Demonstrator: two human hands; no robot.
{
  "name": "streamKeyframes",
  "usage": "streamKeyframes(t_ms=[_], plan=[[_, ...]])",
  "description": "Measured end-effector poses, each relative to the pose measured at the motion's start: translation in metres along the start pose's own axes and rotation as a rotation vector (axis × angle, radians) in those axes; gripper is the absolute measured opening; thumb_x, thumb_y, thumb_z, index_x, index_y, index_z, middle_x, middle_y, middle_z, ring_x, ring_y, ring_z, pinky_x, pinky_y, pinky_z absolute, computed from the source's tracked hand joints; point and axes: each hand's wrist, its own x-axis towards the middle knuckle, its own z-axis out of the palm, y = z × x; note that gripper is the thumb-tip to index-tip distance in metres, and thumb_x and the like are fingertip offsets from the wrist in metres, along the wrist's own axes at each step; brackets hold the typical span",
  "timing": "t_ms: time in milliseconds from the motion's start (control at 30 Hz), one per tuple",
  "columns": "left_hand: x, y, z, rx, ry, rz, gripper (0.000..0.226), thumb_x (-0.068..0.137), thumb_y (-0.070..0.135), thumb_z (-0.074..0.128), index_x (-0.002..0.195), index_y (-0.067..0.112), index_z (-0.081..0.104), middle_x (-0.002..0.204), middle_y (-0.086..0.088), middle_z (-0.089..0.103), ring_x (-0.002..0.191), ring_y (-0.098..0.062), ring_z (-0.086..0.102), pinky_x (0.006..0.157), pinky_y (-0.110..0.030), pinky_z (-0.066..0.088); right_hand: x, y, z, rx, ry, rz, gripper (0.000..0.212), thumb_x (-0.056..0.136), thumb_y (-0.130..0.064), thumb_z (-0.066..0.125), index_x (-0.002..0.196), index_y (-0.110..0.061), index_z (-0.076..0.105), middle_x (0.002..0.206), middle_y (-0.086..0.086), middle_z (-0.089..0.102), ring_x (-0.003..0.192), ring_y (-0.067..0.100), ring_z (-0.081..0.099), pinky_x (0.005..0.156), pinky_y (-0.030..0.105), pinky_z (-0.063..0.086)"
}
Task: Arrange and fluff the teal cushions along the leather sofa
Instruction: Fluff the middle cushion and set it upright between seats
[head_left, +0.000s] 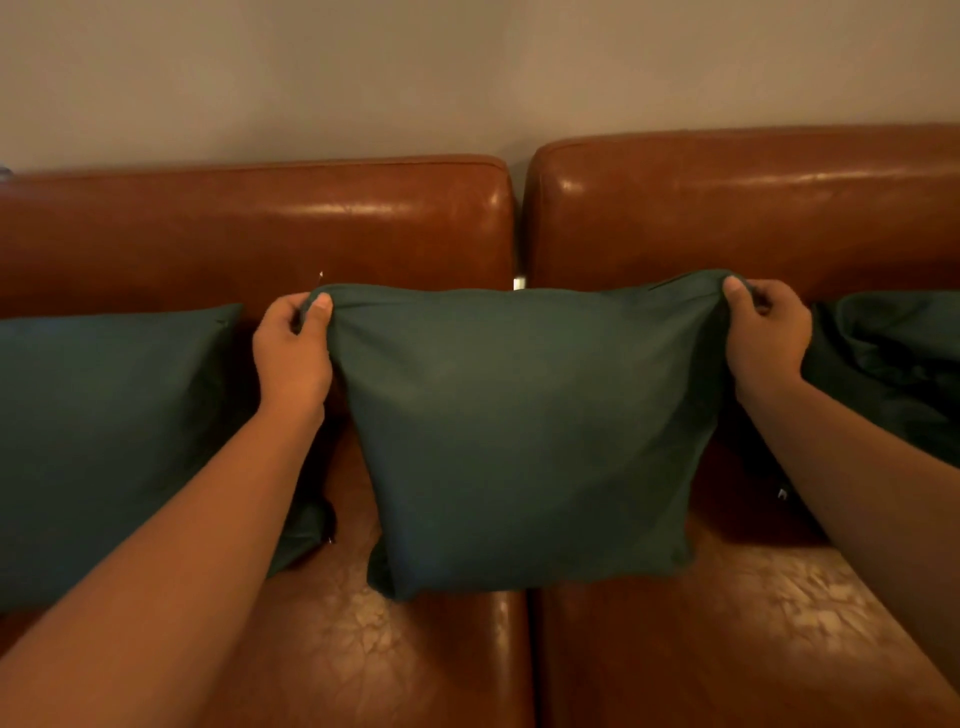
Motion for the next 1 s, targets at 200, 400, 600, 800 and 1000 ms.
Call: streamKeyframes(t_ms=[200,400,600,800,1000], plan=[[-0.001,-0.004,-0.001,0.011,0.068,0.015,0.011,0.094,0.027,0.053,0.097,0.018,0.058,0.098,-0.002,0.060,0.090,-0.012,0.056,0.079,-0.028,0.047,-0.002,-0.009,0.004,-0.002,0.008,-0.034,0.029,0.093,-0.037,0.056,0.104,-0.012,0.064,0.097,0.002,0.063,0.092,0.016,0.058,0.079,0.034,0.048],[-0.019,-0.004,-0.011,0.156,0.213,0.138,0.030,0.095,0.024,0.046,0.119,0.011,0.059,0.122,-0.008,0.056,0.116,-0.020,0.052,0.100,-0.025,0.037,-0.029,-0.005,-0.007,0.009,0.013,-0.155,0.041,0.097,-0.032,0.049,0.134,-0.015,0.049,0.135,0.006,0.046,0.125,0.017,0.045,0.106,0.024,0.033],[-0.142,-0.005,0.036,0.808,-0.181,0.762,0.054,0.094,0.034,0.033,0.143,0.012,0.036,0.154,-0.011,0.027,0.143,-0.029,0.015,0.114,-0.050,-0.001,-0.149,-0.017,0.026,-0.215,-0.159,-0.782,0.045,0.099,-0.025,0.033,0.141,-0.012,0.039,0.148,0.004,0.037,0.141,0.027,0.026,0.116,0.047,0.011],[-0.163,-0.047,0.064,0.982,-0.233,0.745,0.051,0.101,0.028,0.012,0.151,0.018,0.006,0.159,0.003,0.005,0.147,-0.017,0.005,0.117,-0.052,0.005,-0.184,-0.002,0.066,-0.502,-0.238,-0.975,0.044,0.103,-0.030,0.025,0.143,-0.014,0.036,0.149,0.003,0.039,0.142,0.022,0.029,0.114,0.054,0.020],[-0.157,-0.039,0.070,1.029,-0.231,0.694,0.054,0.100,0.041,0.021,0.150,0.022,0.017,0.158,0.002,0.015,0.145,-0.018,0.012,0.114,-0.055,0.005,-0.158,0.002,0.061,-0.726,-0.264,-0.999,0.050,0.102,-0.037,0.022,0.147,-0.017,0.031,0.155,0.000,0.027,0.145,0.021,0.020,0.116,0.053,0.016]])
